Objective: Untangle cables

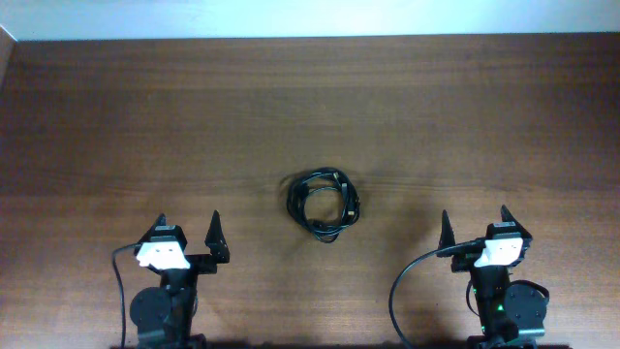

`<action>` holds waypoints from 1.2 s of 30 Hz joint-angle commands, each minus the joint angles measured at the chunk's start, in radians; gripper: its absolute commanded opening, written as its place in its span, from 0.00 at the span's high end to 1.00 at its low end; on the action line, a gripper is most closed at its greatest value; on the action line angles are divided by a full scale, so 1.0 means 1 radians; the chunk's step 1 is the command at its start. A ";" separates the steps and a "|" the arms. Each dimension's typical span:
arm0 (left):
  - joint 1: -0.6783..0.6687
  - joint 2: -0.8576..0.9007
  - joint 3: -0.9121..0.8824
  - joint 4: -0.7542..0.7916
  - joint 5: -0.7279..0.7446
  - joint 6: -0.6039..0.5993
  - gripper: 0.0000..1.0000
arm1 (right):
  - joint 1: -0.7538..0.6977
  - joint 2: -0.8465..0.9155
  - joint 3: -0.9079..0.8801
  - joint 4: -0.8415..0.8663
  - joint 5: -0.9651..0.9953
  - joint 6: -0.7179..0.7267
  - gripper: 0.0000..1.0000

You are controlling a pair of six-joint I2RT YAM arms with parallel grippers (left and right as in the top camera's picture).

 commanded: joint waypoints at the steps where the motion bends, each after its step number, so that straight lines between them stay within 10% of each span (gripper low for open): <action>1: -0.010 -0.008 -0.007 0.002 -0.008 0.016 0.01 | 0.012 -0.005 -0.005 -0.003 -0.013 0.004 0.01; 31: -0.010 -0.008 0.018 0.000 0.118 0.016 0.01 | 0.012 -0.005 0.015 0.071 -0.160 0.125 0.01; 36: -0.012 0.197 0.438 -0.277 0.157 0.016 0.01 | 0.012 0.130 0.425 -0.340 -0.283 0.246 0.01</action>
